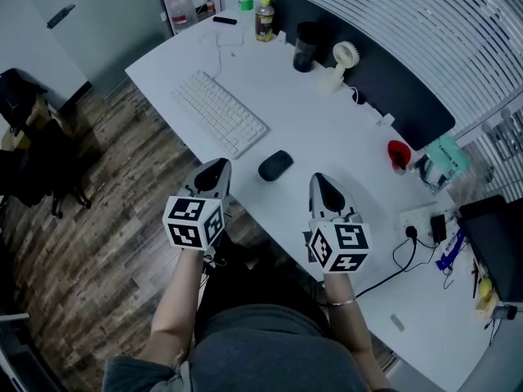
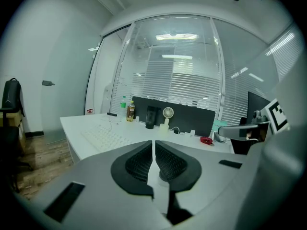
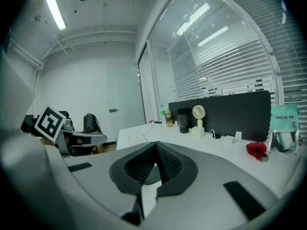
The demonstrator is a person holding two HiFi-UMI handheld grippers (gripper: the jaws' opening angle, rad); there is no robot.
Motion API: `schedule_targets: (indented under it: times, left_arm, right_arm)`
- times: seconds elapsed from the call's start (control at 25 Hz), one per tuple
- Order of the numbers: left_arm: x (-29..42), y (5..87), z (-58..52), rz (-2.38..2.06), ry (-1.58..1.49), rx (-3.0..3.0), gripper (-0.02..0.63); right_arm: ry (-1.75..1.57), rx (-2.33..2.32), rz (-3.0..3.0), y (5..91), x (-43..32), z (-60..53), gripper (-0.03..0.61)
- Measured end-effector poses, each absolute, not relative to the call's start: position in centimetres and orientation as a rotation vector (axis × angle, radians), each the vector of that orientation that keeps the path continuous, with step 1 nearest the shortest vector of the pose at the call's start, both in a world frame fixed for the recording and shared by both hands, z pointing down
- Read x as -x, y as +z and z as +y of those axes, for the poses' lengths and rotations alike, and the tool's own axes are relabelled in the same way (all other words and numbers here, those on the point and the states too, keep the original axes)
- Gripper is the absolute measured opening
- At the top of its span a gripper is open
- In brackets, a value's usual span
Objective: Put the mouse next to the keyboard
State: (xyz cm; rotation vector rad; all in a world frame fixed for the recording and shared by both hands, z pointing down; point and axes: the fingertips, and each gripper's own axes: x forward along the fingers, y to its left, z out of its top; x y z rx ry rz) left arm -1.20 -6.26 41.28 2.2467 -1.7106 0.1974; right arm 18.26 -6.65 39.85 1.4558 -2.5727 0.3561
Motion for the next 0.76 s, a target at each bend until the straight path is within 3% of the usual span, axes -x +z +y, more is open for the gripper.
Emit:
schedule_targets:
  times: [0.76]
  left_arm:
    - [1.64,41.4,-5.26,-1.723,0.197,-2.231,0.035]
  right_arm:
    - [0.316,-1.435,-2.584,39.37,-17.87,-6.24,0.002]
